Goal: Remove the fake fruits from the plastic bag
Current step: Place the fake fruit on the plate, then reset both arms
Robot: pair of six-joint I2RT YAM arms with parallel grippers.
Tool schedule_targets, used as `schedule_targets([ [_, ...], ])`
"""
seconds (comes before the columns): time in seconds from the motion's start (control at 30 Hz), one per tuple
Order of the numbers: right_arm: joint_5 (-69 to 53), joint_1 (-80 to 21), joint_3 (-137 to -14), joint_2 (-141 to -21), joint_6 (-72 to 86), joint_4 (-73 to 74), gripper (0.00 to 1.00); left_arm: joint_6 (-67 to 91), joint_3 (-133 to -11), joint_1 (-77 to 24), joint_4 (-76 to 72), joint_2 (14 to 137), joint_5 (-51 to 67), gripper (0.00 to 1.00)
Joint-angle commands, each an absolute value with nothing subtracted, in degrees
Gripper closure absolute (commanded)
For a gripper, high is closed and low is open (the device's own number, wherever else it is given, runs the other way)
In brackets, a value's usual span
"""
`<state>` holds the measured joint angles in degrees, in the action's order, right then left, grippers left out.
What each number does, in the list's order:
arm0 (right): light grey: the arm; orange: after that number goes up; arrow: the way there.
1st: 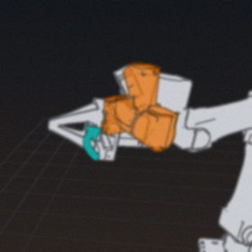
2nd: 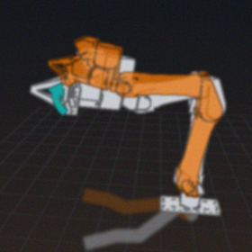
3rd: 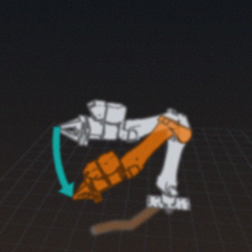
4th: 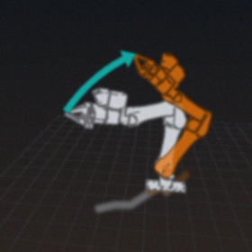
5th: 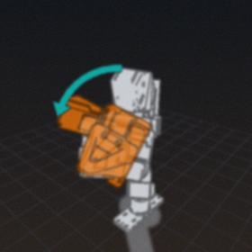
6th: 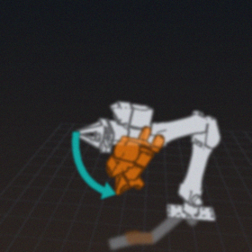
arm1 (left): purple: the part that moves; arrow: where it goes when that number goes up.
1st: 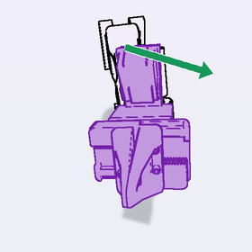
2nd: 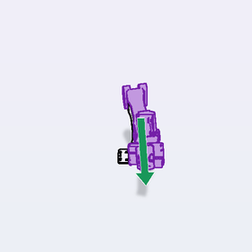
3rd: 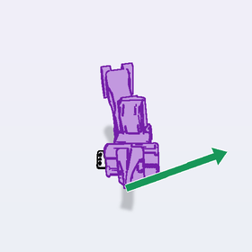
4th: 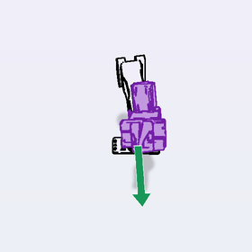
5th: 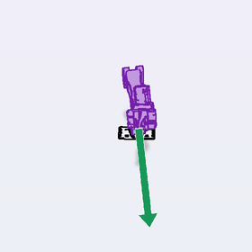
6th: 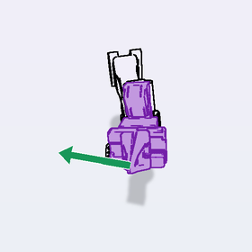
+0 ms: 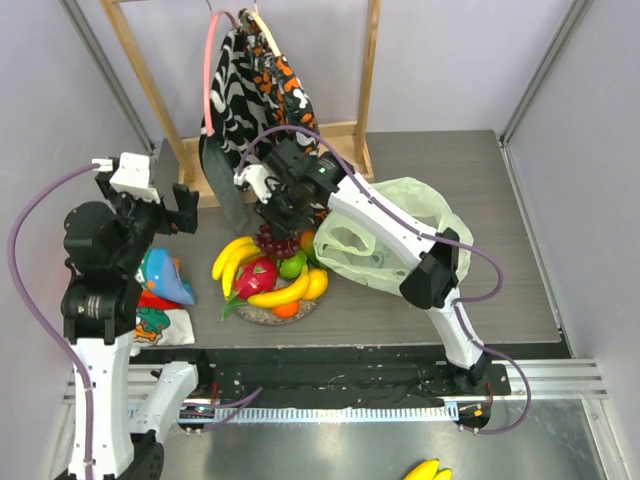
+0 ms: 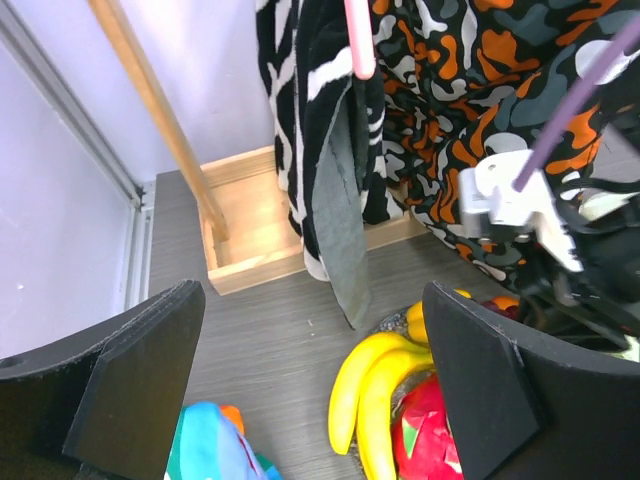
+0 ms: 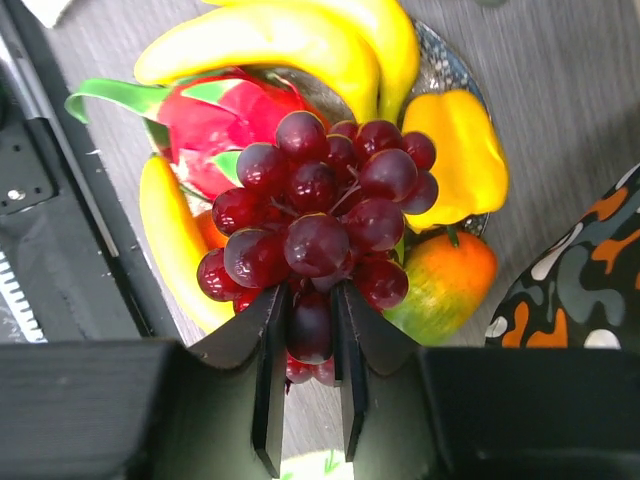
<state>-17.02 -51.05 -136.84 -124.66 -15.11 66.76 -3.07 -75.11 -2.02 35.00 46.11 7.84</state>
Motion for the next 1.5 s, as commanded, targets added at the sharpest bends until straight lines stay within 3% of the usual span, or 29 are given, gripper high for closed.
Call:
schedule_targets([
  [0.0,-13.89,-53.52,-137.12,-123.05,-13.10,64.34,0.75,-2.29,-73.83,-0.26,36.39,44.04,10.46,0.04],
  [0.1,-11.09,-55.10,-133.96,-122.26,-12.92,63.90,0.62,-1.85,-73.57,-0.26,36.21,43.59,11.42,0.04],
  [0.17,-10.72,-55.28,-132.81,-122.43,-12.22,63.81,0.45,-1.50,-73.48,-0.26,35.95,43.59,11.86,0.04],
  [0.27,-11.60,-55.63,-131.67,-122.52,-11.52,64.25,0.33,-1.06,-73.30,1.32,35.33,43.86,13.09,0.04],
  [0.67,-5.64,-55.37,-127.72,-107.42,-13.62,64.43,0.15,1.49,-73.92,1.32,33.14,46.84,16.87,0.05],
  [0.77,0.60,-54.67,-122.38,-101.00,-14.24,62.15,0.09,1.49,-73.30,1.32,33.22,47.11,17.14,0.05],
  [0.8,8.10,-54.76,-120.69,-99.25,-14.50,61.36,0.08,1.49,-72.87,1.41,33.22,47.28,17.23,0.04],
  [0.83,10.96,-54.67,-119.02,-96.27,-16.50,60.39,0.01,1.41,-72.69,1.32,33.22,47.37,17.05,0.03],
  [0.93,12.57,-51.60,-110.33,-87.42,-25.35,59.60,0.01,1.32,-72.25,1.41,33.31,47.64,16.17,0.00],
  [1.13,22.29,-35.35,-82.40,-71.73,-23.21,51.16,0.01,2.37,-70.23,2.19,34.36,48.08,14.24,0.00],
  [1.27,25.40,-27.62,-75.77,-64.62,-21.98,50.19,0.00,3.87,-67.33,3.07,34.54,48.43,11.52,0.00],
  [1.47,23.81,-17.85,-78.13,-62.22,-17.75,47.55,0.00,4.75,-64.69,4.13,34.10,49.39,8.62,0.00],
])
